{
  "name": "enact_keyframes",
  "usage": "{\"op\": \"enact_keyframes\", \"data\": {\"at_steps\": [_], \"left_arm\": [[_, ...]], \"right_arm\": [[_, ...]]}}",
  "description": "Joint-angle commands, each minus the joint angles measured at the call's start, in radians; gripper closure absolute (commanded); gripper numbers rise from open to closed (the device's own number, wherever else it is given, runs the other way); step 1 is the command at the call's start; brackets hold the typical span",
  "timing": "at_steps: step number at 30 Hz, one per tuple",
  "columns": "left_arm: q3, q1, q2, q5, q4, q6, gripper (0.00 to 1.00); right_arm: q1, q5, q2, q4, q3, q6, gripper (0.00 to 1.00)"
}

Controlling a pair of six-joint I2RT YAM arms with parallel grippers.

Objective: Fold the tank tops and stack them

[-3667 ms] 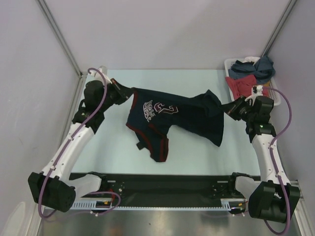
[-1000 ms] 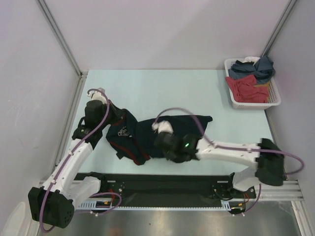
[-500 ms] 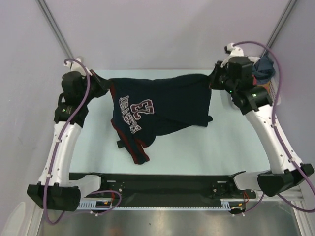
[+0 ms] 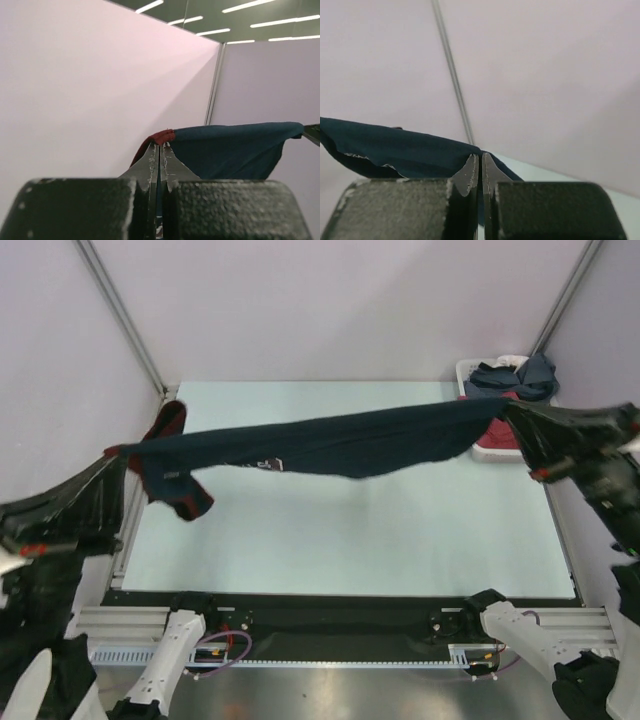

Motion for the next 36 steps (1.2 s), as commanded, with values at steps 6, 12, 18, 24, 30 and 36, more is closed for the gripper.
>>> {"op": "enact_keyframes", "data": {"at_steps": [6, 12, 18, 24, 30, 36], "left_arm": [[0.001, 0.002, 0.063, -0.061, -0.067, -0.003, 1.00], [-0.174, 0.003, 0.146, -0.036, 0.034, -0.038, 1.00], [-0.533, 0.002, 0.254, -0.064, 0.339, -0.098, 1.00], [-0.796, 0.002, 0.533, -0.081, 0.806, -0.191, 1.00], [-0.707, 0.000, 0.874, -0.147, 1.004, -0.224, 1.00], [-0.322, 0.002, 1.236, -0.151, 0.881, -0.174, 1.00]], "right_arm": [[-0.024, -0.071, 0.060, -0.094, 0.194, -0.024, 1.00], [-0.024, 0.055, 0.202, -0.114, 0.115, -0.053, 1.00], [-0.114, 0.112, 0.269, 0.088, -0.224, 0.020, 1.00], [-0.266, -0.039, 0.500, 0.434, -0.437, 0.192, 1.00], [-0.341, -0.108, 0.925, 0.609, -0.296, 0.330, 1.00], [-0.351, -0.096, 1.297, 0.534, 0.150, 0.325, 1.00]]}}
